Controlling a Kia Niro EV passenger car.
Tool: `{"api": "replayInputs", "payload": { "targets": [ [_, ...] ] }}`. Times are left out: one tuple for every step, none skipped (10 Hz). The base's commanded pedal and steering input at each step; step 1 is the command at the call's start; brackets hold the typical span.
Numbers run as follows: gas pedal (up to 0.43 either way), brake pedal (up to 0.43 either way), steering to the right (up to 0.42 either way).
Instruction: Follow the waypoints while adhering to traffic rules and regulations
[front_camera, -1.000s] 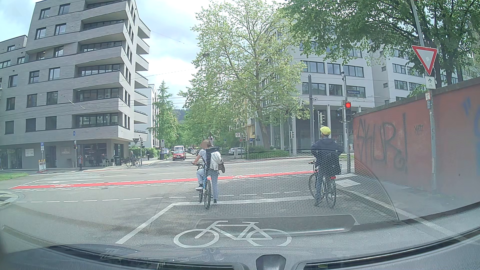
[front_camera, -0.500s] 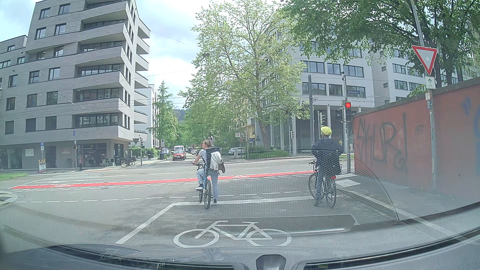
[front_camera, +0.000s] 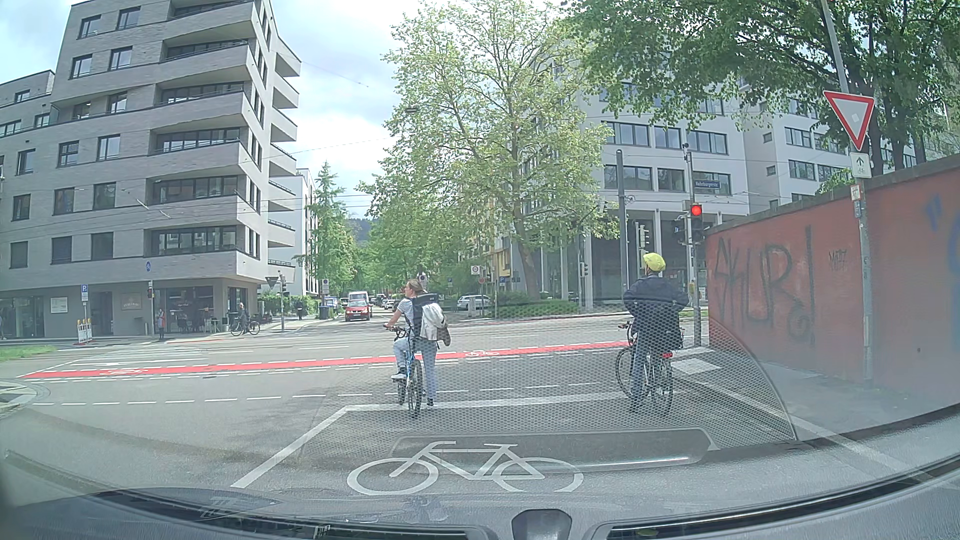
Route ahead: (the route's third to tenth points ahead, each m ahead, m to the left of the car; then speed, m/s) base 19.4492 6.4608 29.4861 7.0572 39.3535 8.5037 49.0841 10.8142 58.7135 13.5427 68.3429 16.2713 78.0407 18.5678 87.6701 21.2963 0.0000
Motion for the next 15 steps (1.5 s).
{"api": "replayInputs", "payload": {
  "targets": [
    [0.0,0.262,-0.016],
    [0.0,0.262,-0.015],
    [0.0,0.262,-0.016],
    [0.0,0.262,-0.015],
    [0.0,0.262,-0.015],
    [0.0,0.262,-0.016],
    [0.0,0.262,-0.016],
    [0.0,0.262,-0.016],
    [0.0,0.256,-0.015],
    [0.0,0.262,-0.016],
    [0.0,0.262,-0.016],
    [0.0,0.262,-0.016],
    [0.0,0.262,-0.016],
    [0.0,0.262,-0.016],
    [0.0,0.262,-0.016]
  ]
}}
